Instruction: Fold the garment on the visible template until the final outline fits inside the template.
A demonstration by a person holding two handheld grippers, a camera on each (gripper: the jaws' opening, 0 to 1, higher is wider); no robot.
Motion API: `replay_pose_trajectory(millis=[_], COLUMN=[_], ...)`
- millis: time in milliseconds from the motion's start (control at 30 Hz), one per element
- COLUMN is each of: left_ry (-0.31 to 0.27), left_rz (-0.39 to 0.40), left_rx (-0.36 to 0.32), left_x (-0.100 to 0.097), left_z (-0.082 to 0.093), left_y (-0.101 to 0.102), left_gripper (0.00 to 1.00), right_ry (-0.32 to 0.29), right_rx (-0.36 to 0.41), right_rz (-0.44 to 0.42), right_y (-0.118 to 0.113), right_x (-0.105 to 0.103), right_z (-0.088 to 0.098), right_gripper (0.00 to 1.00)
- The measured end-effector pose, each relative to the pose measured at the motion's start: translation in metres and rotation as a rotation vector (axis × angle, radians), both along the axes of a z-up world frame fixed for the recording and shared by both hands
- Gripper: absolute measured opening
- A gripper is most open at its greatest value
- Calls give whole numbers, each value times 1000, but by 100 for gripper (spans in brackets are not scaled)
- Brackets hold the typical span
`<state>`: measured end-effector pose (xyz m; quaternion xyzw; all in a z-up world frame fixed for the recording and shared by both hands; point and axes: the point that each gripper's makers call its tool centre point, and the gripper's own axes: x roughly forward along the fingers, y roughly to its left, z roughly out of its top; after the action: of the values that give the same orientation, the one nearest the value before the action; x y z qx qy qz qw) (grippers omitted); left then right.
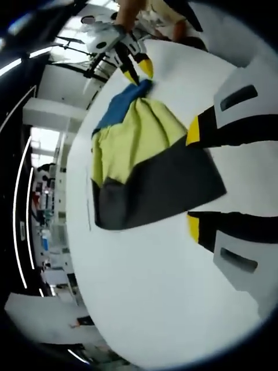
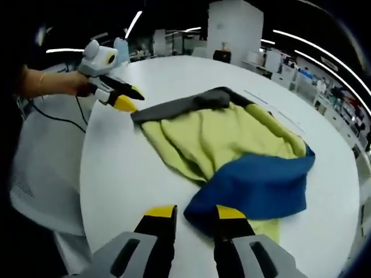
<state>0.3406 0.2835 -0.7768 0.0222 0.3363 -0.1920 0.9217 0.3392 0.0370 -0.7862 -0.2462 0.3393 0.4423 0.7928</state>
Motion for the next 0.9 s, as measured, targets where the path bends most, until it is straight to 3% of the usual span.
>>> replay_pose_trajectory(millis=[200,367,900], left_ry=[10,29,74], left_rz=[14,15,89], left_rx=[49,89,78], left_x=[-1,-4,-8], left_z=[-8,-15,-23], left_y=[7,9,11], left_gripper=[34,30,14], right_ry=[-61,-76,-111], right_rx=[-51,-58,-75], right_rz=[27,22,14], right_y=[0,-1,-1], right_x=[0,2,7], right_z=[-8,-10,-12], right_gripper=[13,10,0])
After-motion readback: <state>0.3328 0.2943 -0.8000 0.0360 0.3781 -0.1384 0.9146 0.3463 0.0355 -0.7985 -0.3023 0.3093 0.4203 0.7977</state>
